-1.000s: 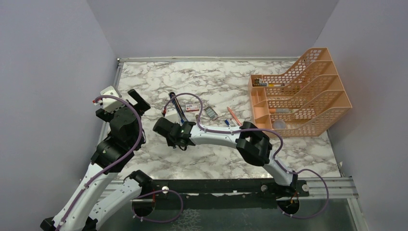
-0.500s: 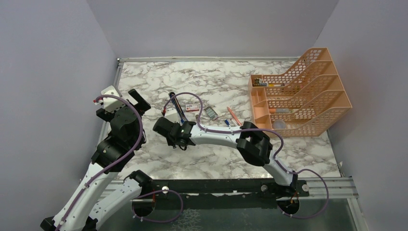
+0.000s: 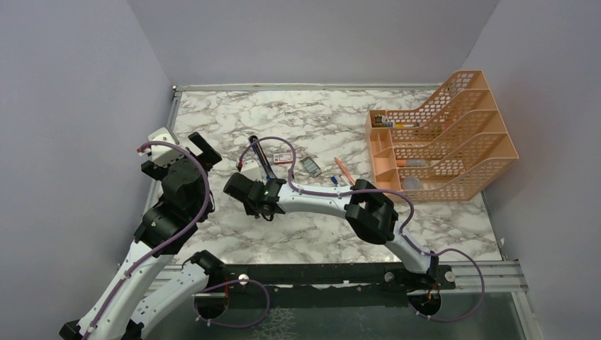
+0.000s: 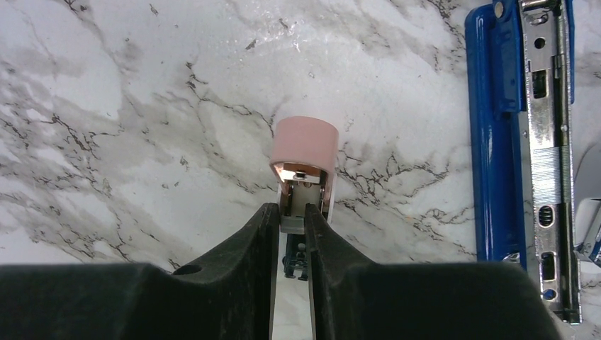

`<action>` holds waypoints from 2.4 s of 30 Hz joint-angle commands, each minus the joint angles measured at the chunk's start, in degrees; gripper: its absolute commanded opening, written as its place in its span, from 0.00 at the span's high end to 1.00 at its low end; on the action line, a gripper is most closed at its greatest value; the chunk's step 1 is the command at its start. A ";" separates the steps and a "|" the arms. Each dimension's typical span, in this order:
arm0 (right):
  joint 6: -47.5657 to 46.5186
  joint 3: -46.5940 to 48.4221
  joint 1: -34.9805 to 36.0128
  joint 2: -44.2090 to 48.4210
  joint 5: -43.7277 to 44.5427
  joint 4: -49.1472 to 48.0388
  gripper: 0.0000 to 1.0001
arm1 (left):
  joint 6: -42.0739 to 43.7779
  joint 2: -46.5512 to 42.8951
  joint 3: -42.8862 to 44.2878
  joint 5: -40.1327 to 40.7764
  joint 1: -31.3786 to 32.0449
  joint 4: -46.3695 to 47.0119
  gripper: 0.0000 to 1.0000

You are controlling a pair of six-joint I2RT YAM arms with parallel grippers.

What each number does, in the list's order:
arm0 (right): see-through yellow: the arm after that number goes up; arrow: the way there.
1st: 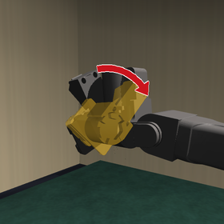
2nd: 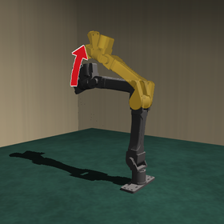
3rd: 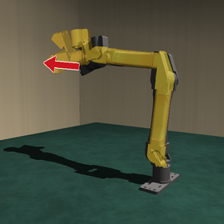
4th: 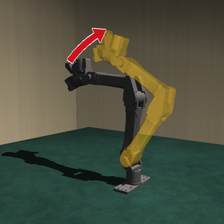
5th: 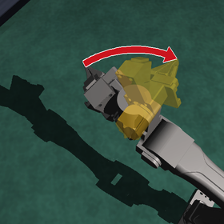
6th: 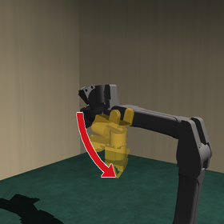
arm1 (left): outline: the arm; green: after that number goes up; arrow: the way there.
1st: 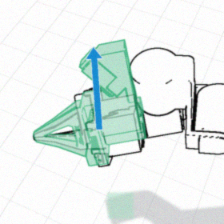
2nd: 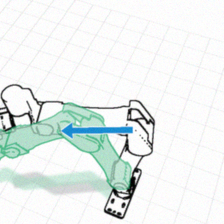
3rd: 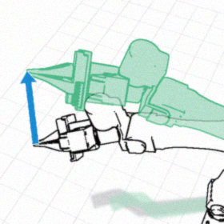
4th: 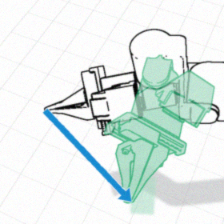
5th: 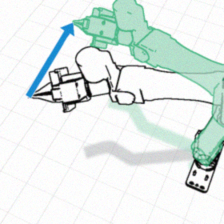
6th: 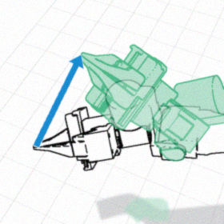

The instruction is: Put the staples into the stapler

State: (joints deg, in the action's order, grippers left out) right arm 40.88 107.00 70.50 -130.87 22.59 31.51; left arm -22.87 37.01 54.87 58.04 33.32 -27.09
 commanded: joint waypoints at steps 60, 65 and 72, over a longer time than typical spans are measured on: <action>-15.83 -0.89 0.25 1.67 -7.86 -1.12 0.70 | -0.33 -0.28 -0.91 -1.29 -0.30 0.46 0.07; -16.04 -1.95 0.25 2.77 -6.85 -2.27 0.70 | -0.33 -0.27 -0.91 -1.32 -0.27 0.46 0.07; -15.77 -0.95 0.25 0.83 -5.11 -0.56 0.66 | -0.33 -0.27 -0.90 -1.29 -0.28 0.46 0.07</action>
State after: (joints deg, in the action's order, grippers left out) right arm 25.41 105.06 70.43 -129.32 14.94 29.91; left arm -23.11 36.82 54.24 57.30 33.32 -27.09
